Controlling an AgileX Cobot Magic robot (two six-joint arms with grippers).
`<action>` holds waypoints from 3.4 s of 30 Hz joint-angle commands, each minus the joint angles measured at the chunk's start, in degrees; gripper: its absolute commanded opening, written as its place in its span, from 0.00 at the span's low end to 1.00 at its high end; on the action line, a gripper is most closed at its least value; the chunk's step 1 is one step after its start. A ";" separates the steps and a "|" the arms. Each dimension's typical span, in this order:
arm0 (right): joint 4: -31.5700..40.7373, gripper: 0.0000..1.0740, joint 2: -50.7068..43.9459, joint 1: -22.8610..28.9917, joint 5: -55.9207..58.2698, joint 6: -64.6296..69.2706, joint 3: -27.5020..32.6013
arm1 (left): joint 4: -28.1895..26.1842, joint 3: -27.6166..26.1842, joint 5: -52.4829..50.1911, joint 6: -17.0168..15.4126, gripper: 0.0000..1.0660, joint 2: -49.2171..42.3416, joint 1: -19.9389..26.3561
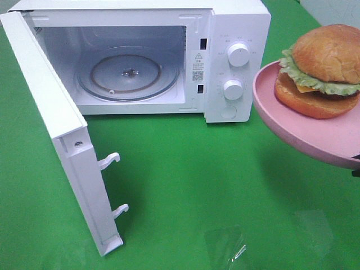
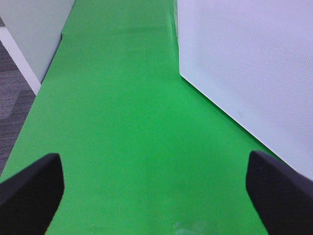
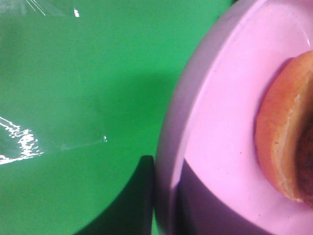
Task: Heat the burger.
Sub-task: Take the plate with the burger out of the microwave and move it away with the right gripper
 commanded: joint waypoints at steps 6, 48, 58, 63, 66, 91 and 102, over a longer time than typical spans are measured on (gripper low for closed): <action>-7.68 0.00 -0.86 -0.34 1.89 11.34 -0.74 | -0.06 0.17 -0.06 -0.11 0.87 -1.09 0.06; -17.25 0.00 -0.86 -0.34 22.80 45.72 -0.74 | -0.06 0.17 -0.06 -0.11 0.87 -1.09 0.06; -21.89 0.00 4.24 -0.52 25.55 54.55 -0.80 | -0.06 0.17 -0.06 -0.11 0.87 -1.09 0.06; -23.26 0.00 8.42 -0.52 24.75 61.08 -0.80 | -0.06 0.17 -0.06 -0.11 0.87 -1.09 0.06; -23.26 0.00 9.91 -0.52 23.95 63.03 -0.80 | -0.06 0.17 -0.06 -0.11 0.87 -1.09 0.06; -29.74 0.00 31.00 -0.52 18.56 90.76 -0.80 | -0.06 0.17 -0.06 -0.11 0.87 -1.09 0.06; -32.09 0.00 39.82 -5.16 9.91 98.61 -0.80 | -0.06 0.17 -0.06 -0.11 0.87 -1.09 0.06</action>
